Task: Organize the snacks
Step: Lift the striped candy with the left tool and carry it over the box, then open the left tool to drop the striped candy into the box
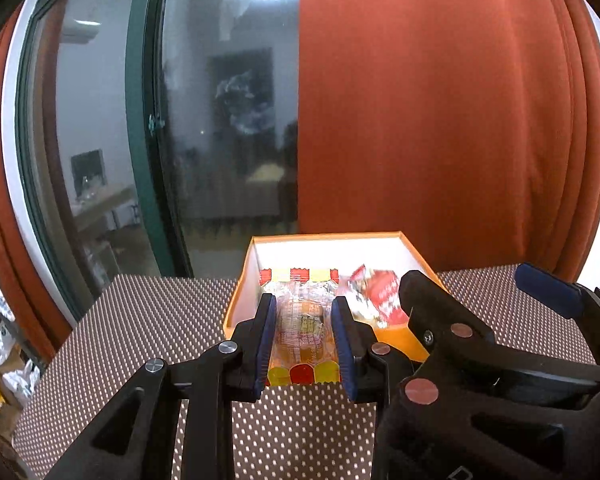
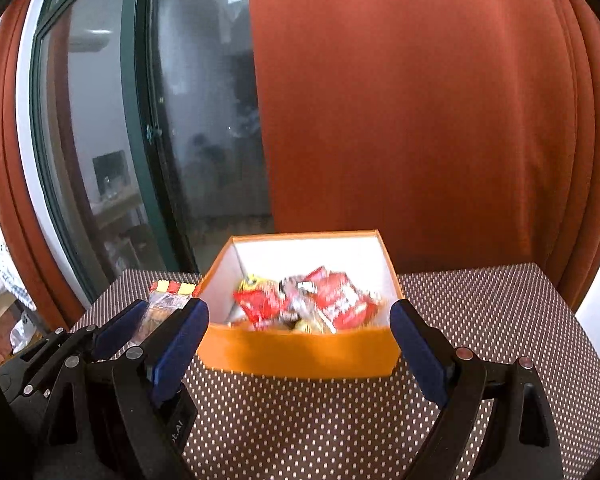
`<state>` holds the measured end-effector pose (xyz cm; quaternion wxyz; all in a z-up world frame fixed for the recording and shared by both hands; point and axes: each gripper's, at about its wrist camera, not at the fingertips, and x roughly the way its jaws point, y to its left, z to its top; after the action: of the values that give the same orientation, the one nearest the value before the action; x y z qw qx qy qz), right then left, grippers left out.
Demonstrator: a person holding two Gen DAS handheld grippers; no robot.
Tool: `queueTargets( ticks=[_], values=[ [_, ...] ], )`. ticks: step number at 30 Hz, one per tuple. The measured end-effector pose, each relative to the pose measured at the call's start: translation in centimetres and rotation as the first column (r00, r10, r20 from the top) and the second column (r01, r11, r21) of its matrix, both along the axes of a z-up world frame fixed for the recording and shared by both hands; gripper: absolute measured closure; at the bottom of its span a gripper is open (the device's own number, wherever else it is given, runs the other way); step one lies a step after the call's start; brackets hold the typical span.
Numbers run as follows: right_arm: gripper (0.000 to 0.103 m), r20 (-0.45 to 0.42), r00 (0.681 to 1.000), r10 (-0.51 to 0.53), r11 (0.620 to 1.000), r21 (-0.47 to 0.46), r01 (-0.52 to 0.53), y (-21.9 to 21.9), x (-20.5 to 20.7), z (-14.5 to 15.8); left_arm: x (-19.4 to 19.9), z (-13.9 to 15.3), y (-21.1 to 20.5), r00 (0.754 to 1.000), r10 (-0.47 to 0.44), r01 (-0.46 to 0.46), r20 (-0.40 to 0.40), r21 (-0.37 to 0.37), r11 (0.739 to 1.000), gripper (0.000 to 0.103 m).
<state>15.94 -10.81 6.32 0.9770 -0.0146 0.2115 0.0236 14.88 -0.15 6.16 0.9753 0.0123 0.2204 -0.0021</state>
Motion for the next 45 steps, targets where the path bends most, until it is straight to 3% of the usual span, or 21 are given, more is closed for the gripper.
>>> queueTargets(
  ticks=[5, 17, 24, 36, 39, 42, 45],
  values=[
    [0.006, 0.026, 1.000, -0.010, 1.000, 0.000, 0.010, 0.2, 1.6, 1.2, 2.0, 1.0, 0.2, 1.000, 0.021, -0.021, 0.020, 0.011, 1.000, 0.076],
    [0.005, 0.014, 0.999, -0.041, 0.999, -0.016, 0.041, 0.3, 8.3, 0.2, 8.9, -0.9, 1.4, 1.000, 0.024, -0.024, -0.015, -0.007, 1.000, 0.076],
    [0.005, -0.035, 0.998, -0.050, 0.999, -0.004, 0.050, -0.7, 12.6, -2.0, 12.9, -3.6, 0.8, 0.999, -0.004, 0.004, -0.046, -0.004, 1.000, 0.076],
    [0.004, -0.118, 0.978, -0.174, 0.984, 0.000, 0.175, -3.3, 17.7, -6.3, 19.1, -8.5, -0.3, 0.988, -0.004, 0.001, -0.154, -0.024, 1.000, 0.074],
    [0.004, -0.143, 0.966, -0.215, 0.977, -0.030, 0.213, -3.3, 18.7, -7.3, 20.5, -10.0, 0.0, 0.978, -0.004, -0.005, -0.207, -0.040, 0.999, 0.072],
    [0.004, -0.173, 0.960, -0.220, 0.975, -0.067, 0.211, -3.2, 19.6, -8.3, 21.3, -10.9, 0.2, 0.972, 0.014, -0.022, -0.235, -0.031, 0.999, 0.062],
    [0.004, -0.200, 0.959, -0.199, 0.980, -0.070, 0.189, -3.1, 20.1, -8.9, 21.3, -11.1, 0.7, 0.969, 0.009, -0.019, -0.246, -0.041, 0.999, 0.040]
  ],
)
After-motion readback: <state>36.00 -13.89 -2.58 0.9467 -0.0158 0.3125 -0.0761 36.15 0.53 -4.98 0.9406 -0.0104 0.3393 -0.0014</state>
